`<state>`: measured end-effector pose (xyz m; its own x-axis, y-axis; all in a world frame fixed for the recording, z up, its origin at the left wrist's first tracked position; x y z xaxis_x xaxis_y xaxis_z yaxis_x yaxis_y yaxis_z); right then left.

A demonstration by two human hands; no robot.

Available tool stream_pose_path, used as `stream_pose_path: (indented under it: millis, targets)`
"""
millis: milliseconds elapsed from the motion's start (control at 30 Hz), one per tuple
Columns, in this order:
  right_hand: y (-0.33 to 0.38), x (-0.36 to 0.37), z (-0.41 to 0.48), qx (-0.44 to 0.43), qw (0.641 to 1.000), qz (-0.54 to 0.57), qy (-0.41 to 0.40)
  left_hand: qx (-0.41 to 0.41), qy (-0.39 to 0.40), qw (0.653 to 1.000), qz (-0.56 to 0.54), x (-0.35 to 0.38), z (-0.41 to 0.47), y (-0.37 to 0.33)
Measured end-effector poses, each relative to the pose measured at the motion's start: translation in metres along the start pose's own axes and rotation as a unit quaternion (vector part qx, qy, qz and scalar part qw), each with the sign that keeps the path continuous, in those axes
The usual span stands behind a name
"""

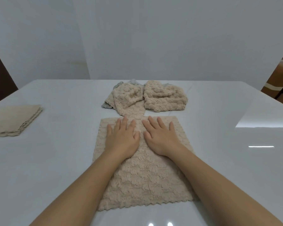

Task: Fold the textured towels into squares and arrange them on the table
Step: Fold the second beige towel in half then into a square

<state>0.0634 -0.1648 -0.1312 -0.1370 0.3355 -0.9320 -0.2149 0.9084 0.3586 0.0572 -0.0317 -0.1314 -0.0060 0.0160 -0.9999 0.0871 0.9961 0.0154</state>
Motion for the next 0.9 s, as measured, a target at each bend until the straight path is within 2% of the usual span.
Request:
stream_pose_path:
  millis: [100,267,400,467,533,600,700,833,900]
  targets:
    - [-0.009,-0.004,-0.001,0.027,0.999,0.006,-0.019,-0.026,-0.012,1.0,-0.002,0.003,0.0,0.008]
    - [-0.033,-0.012,-0.007,0.118,0.992,0.006,-0.043,-0.091,-0.004,0.996,0.0,0.004,0.002,0.026]
    - [-0.034,-0.011,-0.007,0.135,0.989,0.002,-0.059,-0.167,-0.003,0.986,0.006,-0.006,-0.001,0.034]
    - [-0.034,-0.01,-0.007,0.134,0.989,0.004,-0.064,-0.133,-0.042,0.99,0.02,-0.014,-0.009,0.021]
    - [-0.035,-0.011,-0.007,0.136,0.988,0.006,-0.066,-0.033,-0.076,0.996,0.013,-0.016,-0.024,-0.01]
    - [-0.035,-0.011,-0.007,0.137,0.989,0.003,-0.064,0.033,-0.052,0.998,-0.004,-0.008,-0.04,-0.032]
    - [-0.035,-0.011,-0.008,0.136,0.989,0.001,-0.061,0.024,-0.015,1.0,0.006,0.002,-0.049,-0.009]
    - [-0.034,-0.011,-0.008,0.138,0.988,-0.004,-0.061,-0.065,-0.007,0.997,0.032,-0.003,-0.063,0.045]
    - [-0.034,-0.011,-0.008,0.137,0.989,-0.006,-0.063,-0.039,-0.033,0.998,0.031,-0.009,-0.074,0.038]
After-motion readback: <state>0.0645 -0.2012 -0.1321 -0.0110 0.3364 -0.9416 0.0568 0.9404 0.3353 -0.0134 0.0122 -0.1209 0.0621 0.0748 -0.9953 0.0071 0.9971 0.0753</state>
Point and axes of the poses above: each hand's wrist, its own z-axis towards the middle knuckle, its own x-axis out of the palm, y = z × x, the point moved 5 cm from there along z, towards the middle knuckle, and after that the axes turned 11 degrees about z, right-handed, at the moved point
